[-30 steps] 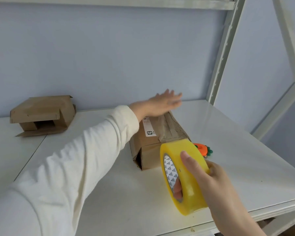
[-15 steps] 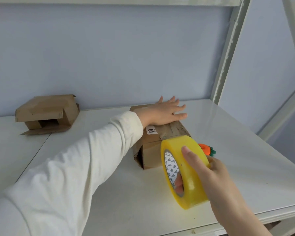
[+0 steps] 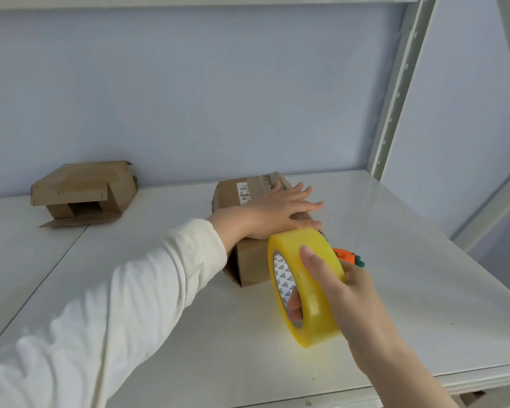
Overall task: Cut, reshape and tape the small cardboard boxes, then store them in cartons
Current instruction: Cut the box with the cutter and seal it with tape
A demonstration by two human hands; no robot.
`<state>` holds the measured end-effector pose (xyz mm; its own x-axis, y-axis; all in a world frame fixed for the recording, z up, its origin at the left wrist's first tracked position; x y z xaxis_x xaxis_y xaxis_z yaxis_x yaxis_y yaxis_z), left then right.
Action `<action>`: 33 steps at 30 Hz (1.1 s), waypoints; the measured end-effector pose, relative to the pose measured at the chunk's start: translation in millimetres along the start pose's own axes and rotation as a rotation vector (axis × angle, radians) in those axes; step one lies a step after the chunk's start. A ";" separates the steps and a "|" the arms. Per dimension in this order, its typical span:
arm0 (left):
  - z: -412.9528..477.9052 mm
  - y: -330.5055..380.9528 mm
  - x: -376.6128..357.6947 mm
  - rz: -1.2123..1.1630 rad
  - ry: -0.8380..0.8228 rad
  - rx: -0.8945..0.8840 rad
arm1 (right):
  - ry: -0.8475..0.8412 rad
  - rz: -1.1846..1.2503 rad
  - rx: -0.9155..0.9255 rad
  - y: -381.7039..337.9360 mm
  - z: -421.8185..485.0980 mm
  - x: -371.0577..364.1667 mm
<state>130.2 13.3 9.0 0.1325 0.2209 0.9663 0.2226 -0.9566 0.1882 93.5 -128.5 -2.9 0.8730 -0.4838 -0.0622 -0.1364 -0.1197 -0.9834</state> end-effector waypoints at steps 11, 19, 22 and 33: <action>4.6 -8.8 6.4 -0.136 0.020 0.017 | 0.039 -0.077 -0.071 -3.2 -20.9 20.0; 12.6 -1.6 27.3 0.031 0.036 0.061 | 0.063 -0.181 -0.088 -15.3 -2.3 18.0; 15.1 3.4 18.2 0.066 0.006 0.057 | 0.082 -0.141 -0.110 -14.3 -0.3 20.1; 27.8 -24.9 14.5 0.015 -0.055 0.022 | -0.081 -0.099 -0.191 -3.2 2.4 0.0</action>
<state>153.5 45.6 13.4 0.1890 0.2173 0.9576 0.2413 -0.9556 0.1692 95.1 -126.0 -0.1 0.9202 -0.3913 0.0115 -0.1280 -0.3286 -0.9358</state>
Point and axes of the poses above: each hand's wrist, its own z-axis towards the middle knuckle, its own x-axis out of the back of the hand, y = z × x, the point moved 9 cm from there along z, towards the middle knuckle, and after that the axes turned 6 degrees about -y, right-handed, at the moved point
